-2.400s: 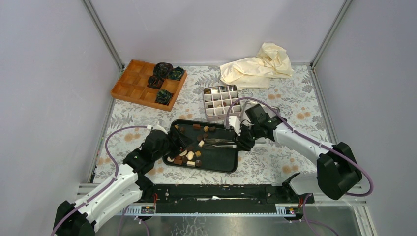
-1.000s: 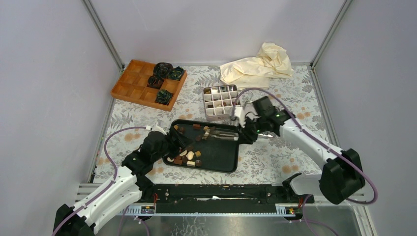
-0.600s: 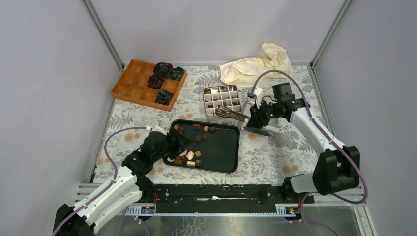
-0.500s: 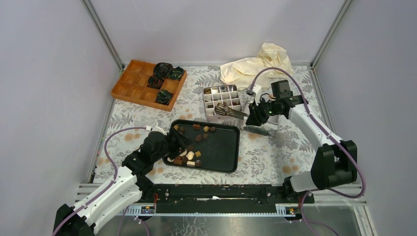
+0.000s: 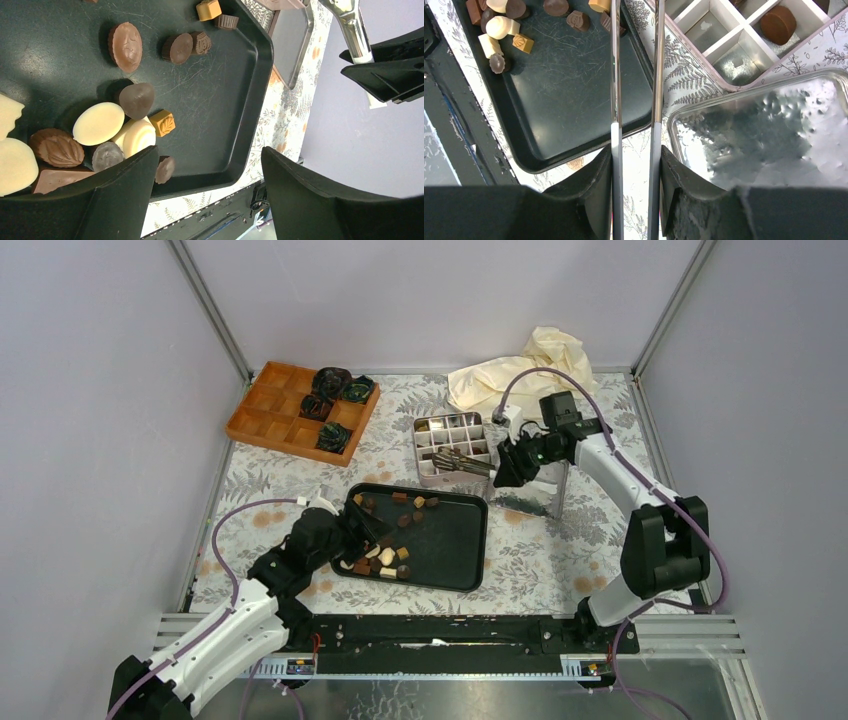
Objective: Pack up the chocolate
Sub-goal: Place the fake chocolate in the packing box.
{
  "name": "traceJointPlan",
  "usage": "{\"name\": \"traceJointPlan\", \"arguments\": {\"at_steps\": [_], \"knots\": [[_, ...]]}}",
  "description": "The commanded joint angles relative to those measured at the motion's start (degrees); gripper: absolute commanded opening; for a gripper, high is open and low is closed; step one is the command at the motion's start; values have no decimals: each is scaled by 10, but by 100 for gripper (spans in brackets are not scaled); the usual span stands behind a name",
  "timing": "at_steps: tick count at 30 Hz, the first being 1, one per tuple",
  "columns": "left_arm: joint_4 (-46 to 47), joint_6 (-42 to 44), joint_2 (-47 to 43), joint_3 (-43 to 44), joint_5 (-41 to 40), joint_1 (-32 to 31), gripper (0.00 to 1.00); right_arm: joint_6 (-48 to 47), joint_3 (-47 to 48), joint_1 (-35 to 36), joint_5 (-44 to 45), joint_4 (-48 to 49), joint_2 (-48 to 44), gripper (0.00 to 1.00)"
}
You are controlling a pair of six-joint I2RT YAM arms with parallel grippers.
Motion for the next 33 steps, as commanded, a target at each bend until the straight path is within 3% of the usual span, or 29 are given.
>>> {"name": "traceJointPlan", "arguments": {"at_steps": [1, 33], "knots": [[25, 0, 0, -3, 5, -4, 82, 0, 39, 22, 6, -6, 15, 13], [18, -5, -18, -11, 5, -4, 82, 3, 69, 63, 64, -3, 49, 45]]}}
